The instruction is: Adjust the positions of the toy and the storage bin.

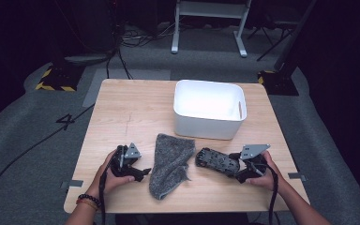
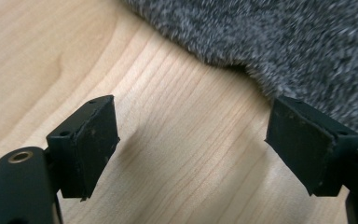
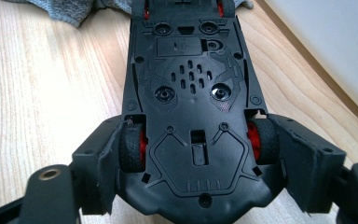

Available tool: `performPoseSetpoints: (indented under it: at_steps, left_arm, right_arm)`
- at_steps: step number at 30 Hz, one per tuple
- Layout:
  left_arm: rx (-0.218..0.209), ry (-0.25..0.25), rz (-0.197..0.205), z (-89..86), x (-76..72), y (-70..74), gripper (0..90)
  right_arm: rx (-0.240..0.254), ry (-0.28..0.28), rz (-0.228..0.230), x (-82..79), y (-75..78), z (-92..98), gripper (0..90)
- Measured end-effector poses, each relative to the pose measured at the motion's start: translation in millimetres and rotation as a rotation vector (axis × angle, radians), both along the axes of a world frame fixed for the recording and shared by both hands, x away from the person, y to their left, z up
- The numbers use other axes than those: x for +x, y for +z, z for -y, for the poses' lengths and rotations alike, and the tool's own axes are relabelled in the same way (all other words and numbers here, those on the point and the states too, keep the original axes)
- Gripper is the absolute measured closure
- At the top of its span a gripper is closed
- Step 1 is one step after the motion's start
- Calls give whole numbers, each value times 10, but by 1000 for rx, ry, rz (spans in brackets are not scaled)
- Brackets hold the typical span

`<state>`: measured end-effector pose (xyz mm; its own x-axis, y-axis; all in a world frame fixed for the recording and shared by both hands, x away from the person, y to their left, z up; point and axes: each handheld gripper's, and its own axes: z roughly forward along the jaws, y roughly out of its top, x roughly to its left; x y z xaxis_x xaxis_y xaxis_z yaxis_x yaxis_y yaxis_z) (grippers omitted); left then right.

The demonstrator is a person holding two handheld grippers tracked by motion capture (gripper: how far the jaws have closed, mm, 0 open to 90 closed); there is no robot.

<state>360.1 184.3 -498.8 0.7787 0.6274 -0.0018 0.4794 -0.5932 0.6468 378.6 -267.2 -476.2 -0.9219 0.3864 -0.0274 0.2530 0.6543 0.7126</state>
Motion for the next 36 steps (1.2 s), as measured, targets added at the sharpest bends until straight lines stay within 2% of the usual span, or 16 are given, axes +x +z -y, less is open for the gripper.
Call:
performPoseSetpoints:
  at_steps: [2,11,15,19,22,24,25,29,33,35,36]
  left_arm:
    - [-8,2,-6,-8,5,-25,160]
    - [-37,12,16,-35,9,-61,142]
    - [-26,22,9,-18,18,-49,140]
    - [-21,36,-3,22,51,-30,157]
    - [-31,25,-9,54,74,-6,159]
    - [-52,33,4,81,90,22,159]
    - [-63,31,0,100,107,43,159]
    - [-109,24,26,205,181,177,159]
    - [-142,10,52,387,312,373,160]
    - [-162,5,82,497,376,496,162]
    - [-158,2,110,543,405,564,163]
  right_arm:
    - [-5,-4,2,3,-2,5,244]
    - [-12,8,-7,-14,-21,-3,244]
    - [-27,25,-17,-19,-51,-23,244]
    - [-22,48,-26,-27,-75,-47,244]
    - [-14,60,-38,-27,-85,-53,244]
    - [-15,59,-40,-30,-94,-55,243]
    - [-16,59,-42,-27,-101,-54,243]
    - [-1,54,-70,-6,-114,-31,240]
    - [-11,57,-71,-5,-104,-18,233]
    - [-17,49,-61,-10,-93,-12,232]
    - [-23,48,-62,-10,-86,-7,232]
